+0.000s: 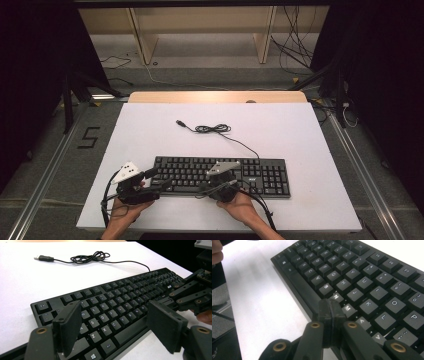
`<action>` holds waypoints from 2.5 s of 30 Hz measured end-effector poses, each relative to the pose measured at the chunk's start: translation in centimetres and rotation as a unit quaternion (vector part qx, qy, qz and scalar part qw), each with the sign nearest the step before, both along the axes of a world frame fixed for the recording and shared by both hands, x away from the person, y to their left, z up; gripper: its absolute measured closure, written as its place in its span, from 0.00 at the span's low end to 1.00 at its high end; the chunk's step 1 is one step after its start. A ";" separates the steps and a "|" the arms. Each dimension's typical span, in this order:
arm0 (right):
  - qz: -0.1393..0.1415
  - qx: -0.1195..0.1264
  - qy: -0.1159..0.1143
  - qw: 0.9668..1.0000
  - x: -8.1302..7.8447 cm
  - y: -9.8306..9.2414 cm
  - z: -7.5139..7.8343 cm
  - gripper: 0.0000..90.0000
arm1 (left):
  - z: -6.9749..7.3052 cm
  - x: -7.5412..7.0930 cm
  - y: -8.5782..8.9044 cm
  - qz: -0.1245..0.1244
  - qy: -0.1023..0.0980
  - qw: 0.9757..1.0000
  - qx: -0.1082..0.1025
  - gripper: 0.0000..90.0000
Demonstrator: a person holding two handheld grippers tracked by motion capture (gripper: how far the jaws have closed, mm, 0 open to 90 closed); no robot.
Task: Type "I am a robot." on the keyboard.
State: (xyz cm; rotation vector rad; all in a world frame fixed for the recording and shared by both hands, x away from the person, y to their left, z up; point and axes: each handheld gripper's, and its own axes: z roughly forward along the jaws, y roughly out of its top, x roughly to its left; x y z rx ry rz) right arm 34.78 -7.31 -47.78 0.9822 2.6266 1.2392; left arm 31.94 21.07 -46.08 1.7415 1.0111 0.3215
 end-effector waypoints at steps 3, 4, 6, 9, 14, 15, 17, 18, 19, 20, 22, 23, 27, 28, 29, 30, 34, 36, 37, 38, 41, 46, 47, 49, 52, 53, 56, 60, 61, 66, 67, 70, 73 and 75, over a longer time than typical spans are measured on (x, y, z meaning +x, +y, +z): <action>0.001 -0.002 0.002 1.000 0.0 0.1 -0.2 1.00 | 0.0 0.0 0.0 0.000 0.000 1.000 0.000 0.31; 0.002 -0.003 0.000 1.000 0.0 0.1 -0.2 1.00 | 0.0 0.0 0.0 0.000 0.000 1.000 0.000 0.31; 0.003 -0.006 -0.001 1.000 0.0 0.2 -0.2 1.00 | 0.0 0.0 0.0 0.000 0.000 1.000 0.000 0.31; 0.003 -0.011 -0.005 1.000 -0.1 0.2 -0.5 1.00 | 0.0 0.0 0.0 0.001 0.000 1.000 0.000 0.31; 0.002 -0.009 -0.005 1.000 -0.1 0.2 -0.5 1.00 | 0.0 0.0 0.0 0.002 0.001 1.000 0.001 0.31; 0.002 -0.009 -0.005 1.000 -0.1 0.2 -0.5 1.00 | -0.1 0.1 0.0 0.003 0.001 1.000 0.001 0.31; 0.001 -0.008 -0.004 1.000 -0.1 0.2 -0.5 1.00 | -0.1 0.1 0.1 0.004 0.002 1.000 0.002 0.31; 0.000 -0.006 -0.002 1.000 -0.1 0.1 -0.4 0.99 | -0.1 0.2 0.1 0.004 0.001 1.000 0.003 0.31; -0.001 -0.003 -0.001 1.000 -0.1 0.1 -0.3 0.97 | -0.2 0.2 0.1 0.006 0.002 1.000 0.003 0.31; -0.001 0.002 0.000 1.000 0.0 -0.1 -0.2 0.94 | -0.3 0.3 0.1 0.008 0.004 1.000 0.004 0.31; -0.005 0.021 -0.002 1.000 0.1 -0.4 0.1 0.91 | -0.4 0.5 0.1 0.015 0.007 1.000 0.006 0.32; -0.007 0.028 -0.002 1.000 0.1 -0.6 0.3 0.89 | -0.4 0.6 0.1 0.017 0.007 1.000 0.006 0.32; -0.010 0.047 -0.004 0.999 0.1 -1.2 0.9 0.81 | -0.6 0.9 0.2 0.031 0.015 0.999 0.013 0.38; -0.010 0.050 -0.003 0.999 0.1 -1.4 1.0 0.78 | -0.6 1.0 0.3 0.035 0.017 0.999 0.016 0.41; -0.009 0.053 -0.003 0.999 0.1 -1.5 1.1 0.76 | -0.7 1.1 0.3 0.039 0.021 0.999 0.017 0.43; -0.010 0.055 -0.003 0.998 0.0 -1.6 1.2 0.74 | -0.7 1.2 0.3 0.042 0.024 0.999 0.016 0.47; -0.009 0.060 -0.004 0.998 -0.1 -1.8 1.4 0.63 | -1.1 1.8 0.4 0.048 0.036 0.998 0.023 0.61; -0.010 0.060 -0.006 0.998 -0.1 -1.9 1.5 0.60 | -1.2 2.0 0.3 0.049 0.039 0.998 0.027 0.69; -0.009 0.061 -0.005 0.998 -0.2 -2.0 1.5 0.58 | -1.3 2.1 0.3 0.051 0.041 0.997 0.030 0.73; -0.007 0.063 -0.006 0.998 -0.2 -2.1 1.6 0.57 | -1.3 2.2 0.2 0.051 0.043 0.997 0.033 0.76; -0.007 0.065 -0.014 0.998 -0.4 -2.3 1.8 0.53 | -1.5 2.4 0.1 0.049 0.047 0.997 0.044 0.84; -0.008 0.074 -0.020 0.997 -0.7 -2.8 2.3 0.49 | -1.8 2.7 0.1 0.050 0.055 0.996 0.052 0.95; -0.009 0.077 -0.023 0.997 -0.7 -2.9 2.4 0.48 | -1.8 2.7 0.1 0.049 0.057 0.996 0.054 0.96; -0.011 0.078 -0.027 0.997 -0.9 -3.0 2.5 0.46 | -1.9 2.8 0.0 0.048 0.057 0.996 0.057 0.99; -0.011 0.076 -0.034 0.996 -1.1 -3.2 2.7 0.44 | -1.9 2.9 -0.1 0.046 0.058 0.996 0.058 0.99; -0.012 0.075 -0.034 0.997 -1.2 -3.3 2.7 0.43 | -2.0 2.9 -0.1 0.045 0.059 0.995 0.059 0.99; -0.012 0.073 -0.036 0.997 -1.3 -3.5 2.7 0.41 | -2.0 3.0 -0.1 0.044 0.062 0.995 0.063 0.99; -0.014 0.071 -0.035 0.997 -1.5 -3.7 2.7 0.40 | -2.1 3.2 -0.3 0.044 0.064 0.995 0.064 0.99; -0.014 0.070 -0.036 0.997 -1.5 -3.7 2.6 0.39 | -2.2 3.3 -0.4 0.045 0.065 0.995 0.064 0.99; -0.015 0.069 -0.037 0.997 -1.7 -3.8 2.7 0.39 | -2.4 3.5 -0.5 0.043 0.071 0.994 0.073 0.99; -0.015 0.070 -0.038 0.997 -1.7 -3.8 2.7 0.38 | -2.4 3.6 -0.5 0.043 0.072 0.994 0.074 0.99; -0.016 0.071 -0.037 0.997 -1.8 -3.9 2.7 0.38 | -2.5 3.6 -0.6 0.041 0.074 0.993 0.077 0.99; -0.016 0.071 -0.038 0.997 -1.8 -3.9 2.7 0.38 | -2.5 3.6 -0.6 0.041 0.076 0.993 0.077 0.99; -0.016 0.070 -0.038 0.997 -1.8 -3.9 2.7 0.38 | -2.5 3.6 -0.6 0.040 0.076 0.993 0.076 0.99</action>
